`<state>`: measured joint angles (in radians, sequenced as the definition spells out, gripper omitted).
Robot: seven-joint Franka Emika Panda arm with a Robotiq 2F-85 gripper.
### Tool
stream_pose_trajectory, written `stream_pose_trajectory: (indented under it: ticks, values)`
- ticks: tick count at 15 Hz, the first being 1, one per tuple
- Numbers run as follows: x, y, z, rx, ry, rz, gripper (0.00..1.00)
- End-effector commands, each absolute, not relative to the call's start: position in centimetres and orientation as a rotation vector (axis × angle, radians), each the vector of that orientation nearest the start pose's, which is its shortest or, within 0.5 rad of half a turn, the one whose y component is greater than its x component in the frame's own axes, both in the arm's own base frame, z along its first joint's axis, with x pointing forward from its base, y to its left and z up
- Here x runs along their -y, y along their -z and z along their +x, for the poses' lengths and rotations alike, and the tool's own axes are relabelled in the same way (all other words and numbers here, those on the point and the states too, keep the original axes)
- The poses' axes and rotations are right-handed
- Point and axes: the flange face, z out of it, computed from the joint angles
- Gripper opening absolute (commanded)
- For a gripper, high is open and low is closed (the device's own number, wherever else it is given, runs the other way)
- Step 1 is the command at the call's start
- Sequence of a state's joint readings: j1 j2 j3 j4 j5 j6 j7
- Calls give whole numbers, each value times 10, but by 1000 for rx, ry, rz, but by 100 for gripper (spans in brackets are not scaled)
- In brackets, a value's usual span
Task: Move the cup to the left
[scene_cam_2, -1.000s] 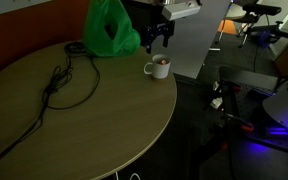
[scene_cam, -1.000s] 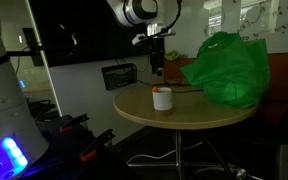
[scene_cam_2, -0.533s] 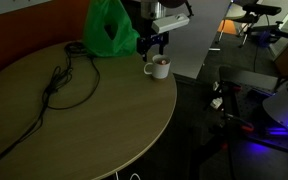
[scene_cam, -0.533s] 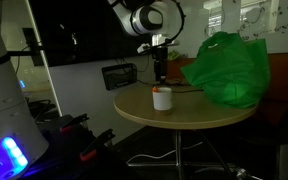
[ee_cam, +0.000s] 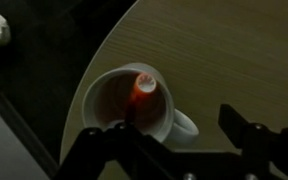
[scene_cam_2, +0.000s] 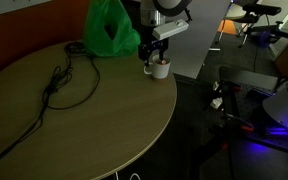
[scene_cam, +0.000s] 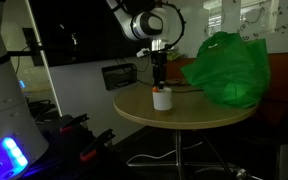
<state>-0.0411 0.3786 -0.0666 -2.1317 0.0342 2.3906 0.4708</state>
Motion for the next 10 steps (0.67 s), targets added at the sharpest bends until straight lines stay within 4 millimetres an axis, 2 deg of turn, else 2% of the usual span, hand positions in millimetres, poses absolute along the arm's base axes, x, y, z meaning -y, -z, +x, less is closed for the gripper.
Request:
stream_pose_trajectory:
  ticks: [1, 5, 6, 8, 9, 10]
  values:
    - [57, -212, 562, -878, -161, -3050, 67]
    - [50, -207, 564, -805, -137, -3092, 43]
    - [50, -206, 563, -790, -134, -3102, 44]
    - [51, -204, 561, -763, -126, -3125, 20]
    - [53, -204, 560, -750, -131, -3134, 17]
    - [56, -204, 558, -736, -127, -3143, 8]
